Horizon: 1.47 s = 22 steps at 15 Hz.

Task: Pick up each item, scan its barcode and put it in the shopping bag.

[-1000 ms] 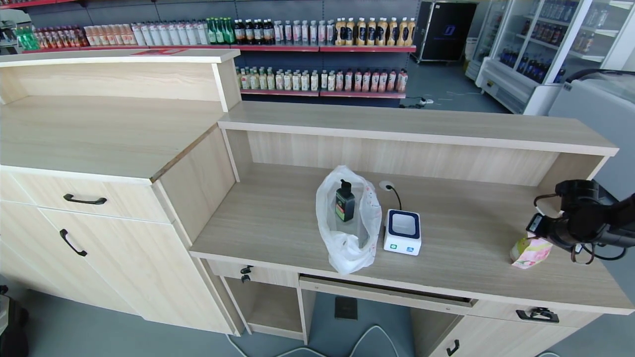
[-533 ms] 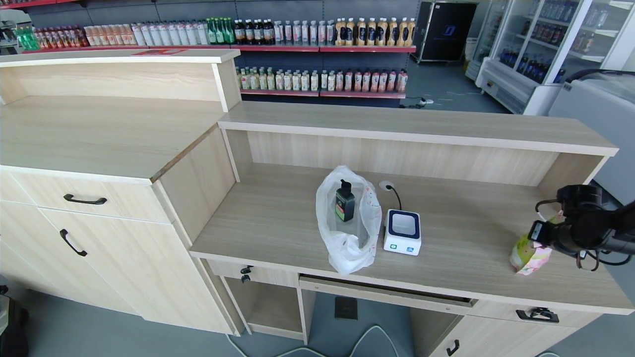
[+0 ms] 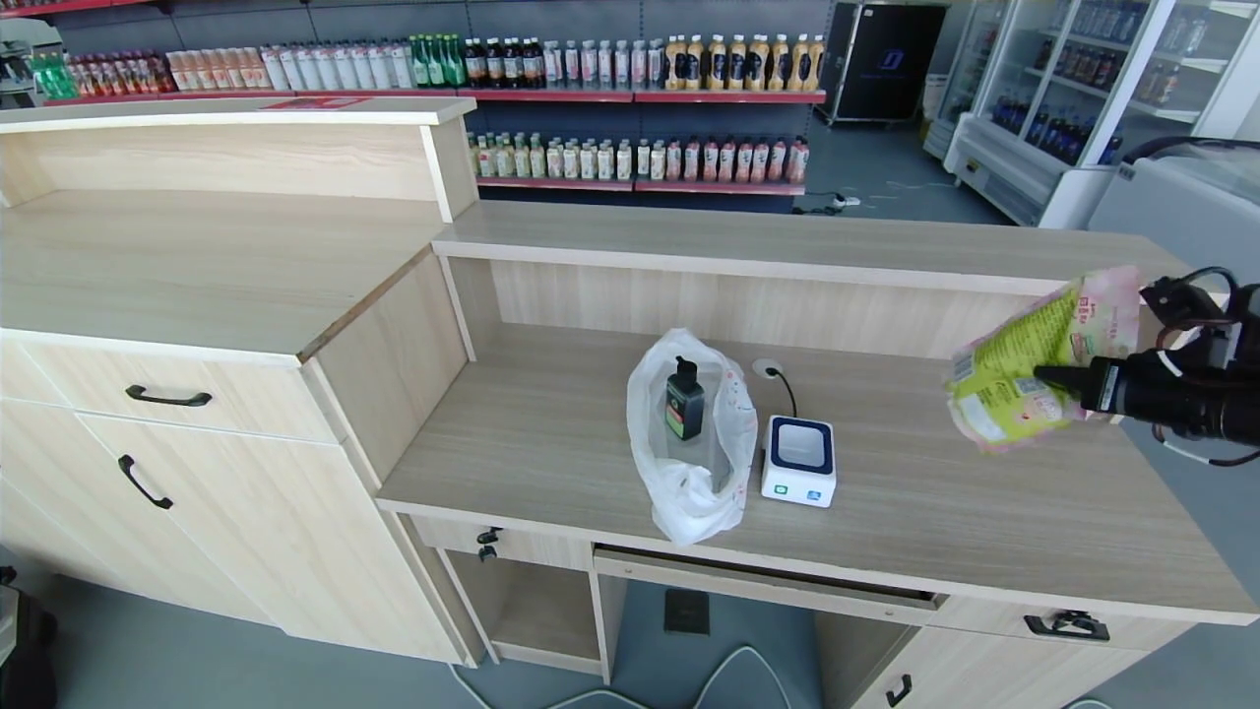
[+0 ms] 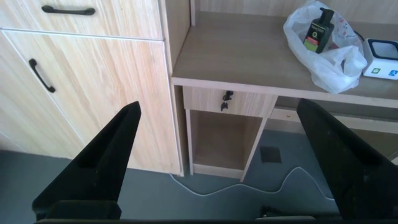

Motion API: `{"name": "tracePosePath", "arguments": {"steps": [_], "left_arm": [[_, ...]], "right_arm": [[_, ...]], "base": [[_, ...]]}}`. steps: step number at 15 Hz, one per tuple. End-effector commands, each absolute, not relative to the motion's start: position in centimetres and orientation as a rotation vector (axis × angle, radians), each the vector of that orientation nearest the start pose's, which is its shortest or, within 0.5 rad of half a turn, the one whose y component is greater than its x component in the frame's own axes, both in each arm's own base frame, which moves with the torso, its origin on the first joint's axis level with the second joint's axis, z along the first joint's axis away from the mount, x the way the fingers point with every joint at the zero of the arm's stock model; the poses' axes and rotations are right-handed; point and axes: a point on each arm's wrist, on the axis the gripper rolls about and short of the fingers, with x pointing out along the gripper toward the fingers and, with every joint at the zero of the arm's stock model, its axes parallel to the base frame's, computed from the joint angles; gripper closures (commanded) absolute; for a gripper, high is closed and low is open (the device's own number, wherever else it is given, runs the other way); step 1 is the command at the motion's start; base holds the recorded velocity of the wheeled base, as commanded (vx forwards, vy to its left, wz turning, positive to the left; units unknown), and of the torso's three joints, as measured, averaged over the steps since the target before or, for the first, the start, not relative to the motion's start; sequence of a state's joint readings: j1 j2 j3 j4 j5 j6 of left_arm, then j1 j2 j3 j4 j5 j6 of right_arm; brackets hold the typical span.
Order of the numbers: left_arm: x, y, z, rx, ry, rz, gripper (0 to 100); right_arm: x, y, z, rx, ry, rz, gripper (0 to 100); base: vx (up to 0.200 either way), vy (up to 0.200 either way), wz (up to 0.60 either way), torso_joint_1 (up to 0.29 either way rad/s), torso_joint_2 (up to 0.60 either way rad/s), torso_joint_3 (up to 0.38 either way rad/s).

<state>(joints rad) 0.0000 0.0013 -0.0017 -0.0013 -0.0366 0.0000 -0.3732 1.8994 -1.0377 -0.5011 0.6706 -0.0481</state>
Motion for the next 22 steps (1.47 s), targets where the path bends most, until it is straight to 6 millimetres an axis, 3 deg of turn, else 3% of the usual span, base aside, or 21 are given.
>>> {"name": "tracePosePath", "arguments": {"steps": [1,3,6,10,14,19,22], "left_arm": [[-2.3,-0.1,7.6,0.000,-0.002,-0.037,0],[-2.3,-0.1,7.6,0.000,-0.002,-0.037,0],[-2.3,-0.1,7.6,0.000,-0.002,-0.037,0],[-2.3,-0.1,7.6,0.000,-0.002,-0.037,0],[-2.3,-0.1,7.6,0.000,-0.002,-0.037,0],[-2.3,-0.1,7.6,0.000,-0.002,-0.037,0],[-2.3,-0.1,7.6,0.000,-0.002,-0.037,0]], "right_arm": [[28.5,-8.8,22.6,0.054,0.130,0.626,100],[26.7,-6.5,23.2,0.062,0.109,0.828,100],[24.5,-1.9,23.5,0.056,0.108,0.985,100],[21.0,3.7,25.9,0.081,0.084,1.221,100],[19.2,4.5,27.9,0.045,0.019,1.344,100],[15.3,4.2,27.7,0.022,-0.017,1.363,100],[14.9,4.2,27.9,0.010,-0.033,1.380,100]], "base": [[0.000,0.000,0.00,0.000,0.00,0.000],[0.000,0.000,0.00,0.000,0.00,0.000],[0.000,0.000,0.00,0.000,0.00,0.000],[0.000,0.000,0.00,0.000,0.00,0.000],[0.000,0.000,0.00,0.000,0.00,0.000],[0.000,0.000,0.00,0.000,0.00,0.000],[0.000,0.000,0.00,0.000,0.00,0.000]]}}
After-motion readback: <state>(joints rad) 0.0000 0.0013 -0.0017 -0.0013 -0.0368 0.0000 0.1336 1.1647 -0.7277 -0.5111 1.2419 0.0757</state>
